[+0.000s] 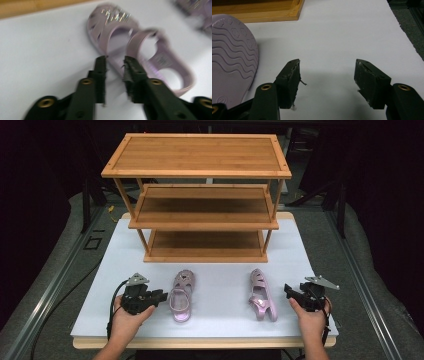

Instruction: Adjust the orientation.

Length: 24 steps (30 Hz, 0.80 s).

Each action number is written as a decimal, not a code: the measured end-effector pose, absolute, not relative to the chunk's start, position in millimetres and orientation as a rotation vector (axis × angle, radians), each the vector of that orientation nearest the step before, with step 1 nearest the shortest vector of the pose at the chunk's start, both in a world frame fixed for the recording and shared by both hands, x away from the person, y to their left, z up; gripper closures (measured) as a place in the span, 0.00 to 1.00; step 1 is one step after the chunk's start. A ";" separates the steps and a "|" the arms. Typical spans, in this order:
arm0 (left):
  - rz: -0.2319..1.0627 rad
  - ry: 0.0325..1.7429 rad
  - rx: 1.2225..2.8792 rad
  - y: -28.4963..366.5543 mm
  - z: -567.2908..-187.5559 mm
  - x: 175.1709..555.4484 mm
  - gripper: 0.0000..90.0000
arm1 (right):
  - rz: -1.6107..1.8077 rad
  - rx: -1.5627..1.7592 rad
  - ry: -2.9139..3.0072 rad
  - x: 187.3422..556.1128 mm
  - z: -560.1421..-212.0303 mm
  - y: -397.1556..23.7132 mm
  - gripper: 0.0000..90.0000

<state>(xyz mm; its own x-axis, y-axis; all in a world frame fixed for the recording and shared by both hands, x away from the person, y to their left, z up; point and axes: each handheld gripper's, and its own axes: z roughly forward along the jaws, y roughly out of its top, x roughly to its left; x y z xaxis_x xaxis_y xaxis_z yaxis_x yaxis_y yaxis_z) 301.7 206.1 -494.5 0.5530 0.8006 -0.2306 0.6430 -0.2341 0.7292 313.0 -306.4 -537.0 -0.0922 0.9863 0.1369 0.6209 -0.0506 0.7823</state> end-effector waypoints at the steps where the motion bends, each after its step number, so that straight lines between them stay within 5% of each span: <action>1: 0.246 1.145 1.966 203.6 -492.0 301.0 0.70 | 0.997 1.704 1.750 313.0 -537.1 -306.4 0.42; 5: 0.234 1.109 2.018 191.1 -493.2 300.1 0.60 | 0.998 1.706 1.749 312.8 -536.9 -306.3 0.42; 15: 0.345 1.080 2.292 182.7 -482.4 319.0 0.90 | 1.016 1.723 1.741 312.8 -538.0 -309.0 0.42; 24: 0.230 1.021 2.618 193.7 -468.3 350.5 0.88 | 1.024 1.739 1.743 313.4 -538.8 -309.5 0.42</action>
